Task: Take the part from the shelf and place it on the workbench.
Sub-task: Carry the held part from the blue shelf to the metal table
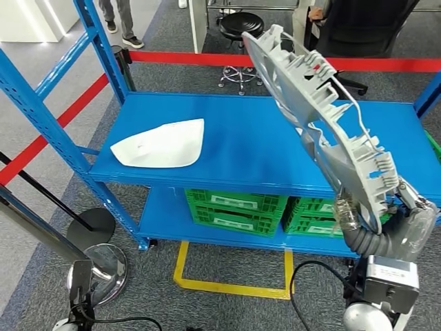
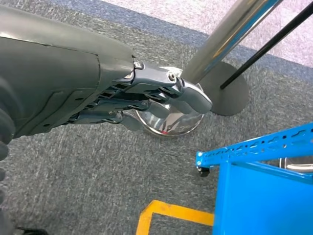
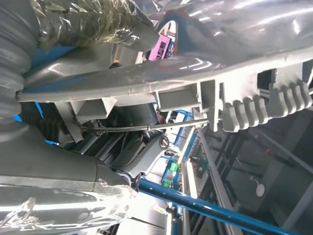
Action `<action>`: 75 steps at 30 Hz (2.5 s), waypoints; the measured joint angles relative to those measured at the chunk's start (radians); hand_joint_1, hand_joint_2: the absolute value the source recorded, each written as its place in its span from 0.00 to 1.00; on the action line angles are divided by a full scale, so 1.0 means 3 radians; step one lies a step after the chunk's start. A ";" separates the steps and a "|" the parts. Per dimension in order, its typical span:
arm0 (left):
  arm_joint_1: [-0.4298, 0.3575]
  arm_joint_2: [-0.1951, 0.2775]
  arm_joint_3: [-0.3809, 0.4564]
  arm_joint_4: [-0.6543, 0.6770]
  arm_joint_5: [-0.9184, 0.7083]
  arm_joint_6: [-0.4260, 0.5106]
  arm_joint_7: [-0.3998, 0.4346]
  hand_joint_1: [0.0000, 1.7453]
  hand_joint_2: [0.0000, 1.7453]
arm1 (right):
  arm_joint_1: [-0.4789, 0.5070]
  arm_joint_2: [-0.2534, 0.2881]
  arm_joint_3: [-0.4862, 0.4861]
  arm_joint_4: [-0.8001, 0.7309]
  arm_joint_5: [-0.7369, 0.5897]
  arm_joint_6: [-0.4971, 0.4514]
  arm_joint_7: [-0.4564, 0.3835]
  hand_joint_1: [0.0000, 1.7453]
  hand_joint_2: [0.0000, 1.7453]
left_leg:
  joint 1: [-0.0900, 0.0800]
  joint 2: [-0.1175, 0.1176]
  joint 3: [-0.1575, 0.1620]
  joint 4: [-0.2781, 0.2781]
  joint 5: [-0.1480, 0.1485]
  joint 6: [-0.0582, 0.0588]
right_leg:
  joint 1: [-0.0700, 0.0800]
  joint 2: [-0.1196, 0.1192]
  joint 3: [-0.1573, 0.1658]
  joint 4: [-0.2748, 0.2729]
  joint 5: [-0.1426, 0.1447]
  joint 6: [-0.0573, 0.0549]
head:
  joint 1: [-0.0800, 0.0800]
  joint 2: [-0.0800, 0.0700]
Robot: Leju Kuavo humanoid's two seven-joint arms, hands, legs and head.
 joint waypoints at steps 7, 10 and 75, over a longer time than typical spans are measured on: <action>-0.0012 0.0004 -0.0007 0.0000 0.0000 0.0000 0.0002 0.00 1.00 | 0.0004 0.0004 -0.0006 -0.0001 -0.0001 0.0000 0.0004 1.00 1.00 | -0.0020 -0.0001 0.0467 -0.0896 0.0377 0.0077 | 0.0022 0.0006 -0.0035 0.0017 0.0024 0.0062 | 0.0004 0.0000; -0.0008 0.0000 -0.0018 0.0000 0.0004 -0.0001 0.0003 0.00 1.00 | 0.0006 0.0006 -0.0008 -0.0002 -0.0003 -0.0001 0.0018 1.00 1.00 | -0.0006 0.0002 0.0453 -0.0926 0.0408 0.0134 | 0.0018 0.0004 -0.0084 0.0067 -0.0018 0.0112 | 0.0012 0.0000; -0.0069 0.0019 -0.0134 0.0000 0.0044 0.0049 0.0043 0.00 1.00 | 0.0164 0.0084 -0.0267 -0.0215 -0.0939 0.0310 -0.0023 1.00 1.00 | -0.0022 0.0022 0.0465 -0.0966 0.0438 0.0199 | 0.0000 -0.0014 -0.0389 0.0741 -0.0415 0.0186 | 0.0044 0.0000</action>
